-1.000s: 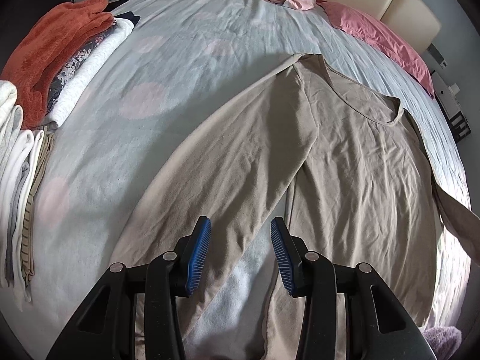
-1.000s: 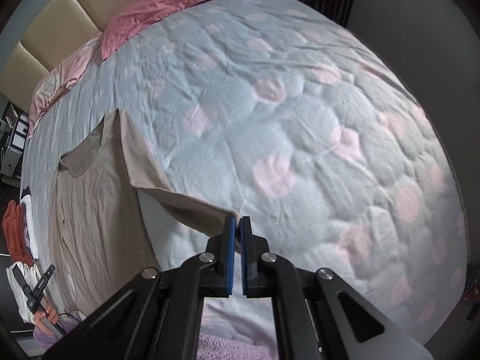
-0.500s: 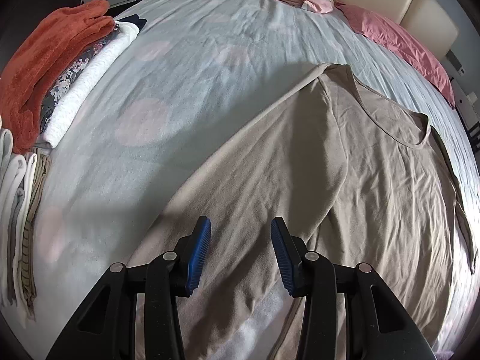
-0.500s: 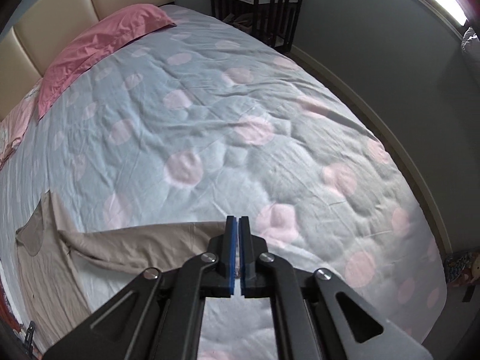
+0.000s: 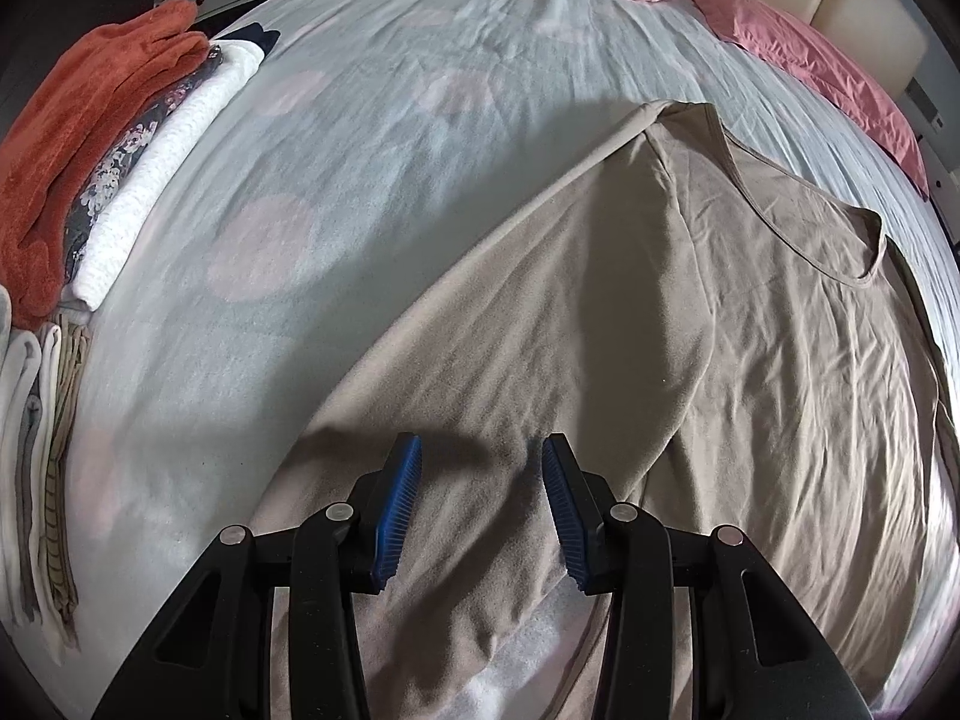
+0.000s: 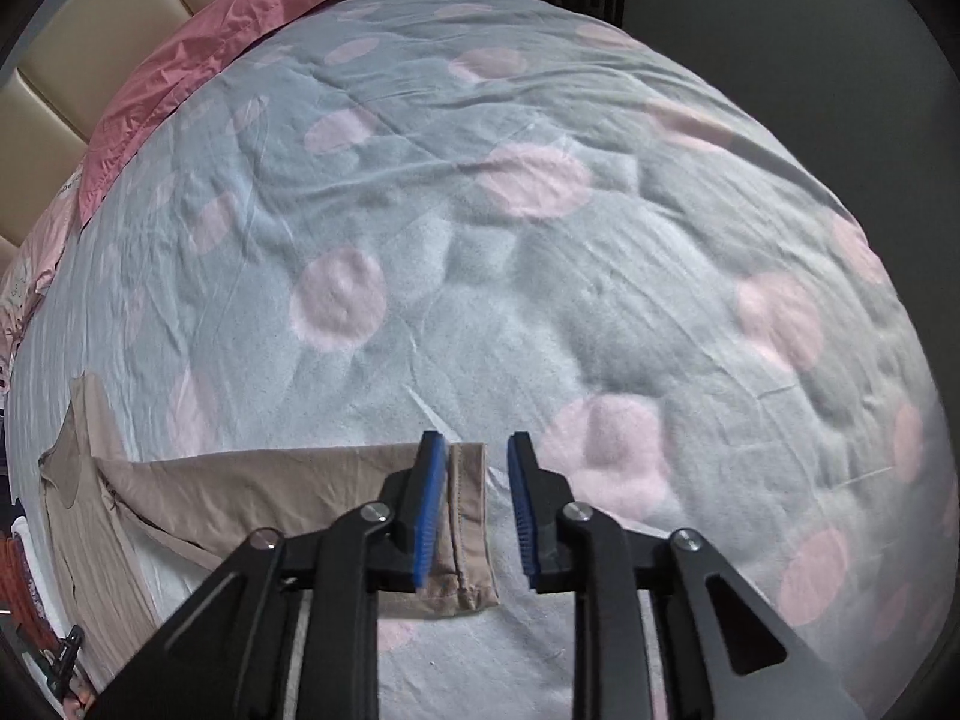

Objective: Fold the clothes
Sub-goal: 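Lower the right tool onto a beige sleeve cuff and close on it, then carry the sleeve across the shirt front with the right tool and release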

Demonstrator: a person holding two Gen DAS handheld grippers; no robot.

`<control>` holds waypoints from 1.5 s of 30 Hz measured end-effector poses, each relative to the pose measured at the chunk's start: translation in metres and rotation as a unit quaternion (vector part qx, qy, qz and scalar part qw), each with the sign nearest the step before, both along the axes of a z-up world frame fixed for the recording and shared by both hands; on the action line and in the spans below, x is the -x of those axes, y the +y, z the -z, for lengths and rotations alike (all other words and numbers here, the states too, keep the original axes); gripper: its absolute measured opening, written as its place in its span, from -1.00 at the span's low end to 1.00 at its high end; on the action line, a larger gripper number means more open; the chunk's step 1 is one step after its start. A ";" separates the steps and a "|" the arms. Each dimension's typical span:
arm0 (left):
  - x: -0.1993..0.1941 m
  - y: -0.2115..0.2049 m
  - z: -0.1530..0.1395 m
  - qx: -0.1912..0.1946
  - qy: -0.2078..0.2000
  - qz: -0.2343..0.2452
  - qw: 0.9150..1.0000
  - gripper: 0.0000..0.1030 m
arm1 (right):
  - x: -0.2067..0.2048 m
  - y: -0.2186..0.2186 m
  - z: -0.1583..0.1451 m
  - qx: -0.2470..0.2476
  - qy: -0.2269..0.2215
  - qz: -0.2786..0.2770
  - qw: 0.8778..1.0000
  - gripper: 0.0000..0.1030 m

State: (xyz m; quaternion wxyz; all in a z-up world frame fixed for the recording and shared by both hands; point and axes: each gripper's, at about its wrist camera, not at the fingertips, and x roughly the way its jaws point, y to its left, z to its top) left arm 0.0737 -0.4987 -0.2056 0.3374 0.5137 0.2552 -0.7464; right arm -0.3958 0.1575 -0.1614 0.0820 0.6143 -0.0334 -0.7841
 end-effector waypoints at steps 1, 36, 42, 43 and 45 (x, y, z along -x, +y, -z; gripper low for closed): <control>0.000 0.001 0.000 0.003 -0.001 0.003 1.000 -0.15 | -0.002 0.000 0.005 0.004 -0.003 -0.001 1.000 -0.54; 0.000 0.002 -0.001 -0.010 0.001 0.017 1.000 -0.15 | -0.018 -0.024 0.025 -0.061 0.070 0.050 0.994 -0.92; -0.007 -0.002 -0.001 -0.012 0.008 0.003 1.000 -0.15 | -0.007 0.021 0.020 -0.076 0.079 0.114 0.987 -0.93; -0.007 -0.003 -0.001 -0.014 0.008 0.001 1.000 -0.15 | -0.006 0.027 0.021 -0.074 0.078 0.121 0.987 -0.93; -0.006 -0.003 0.000 -0.015 0.006 0.000 1.000 -0.15 | -0.005 0.032 0.022 -0.075 0.079 0.131 0.985 -0.93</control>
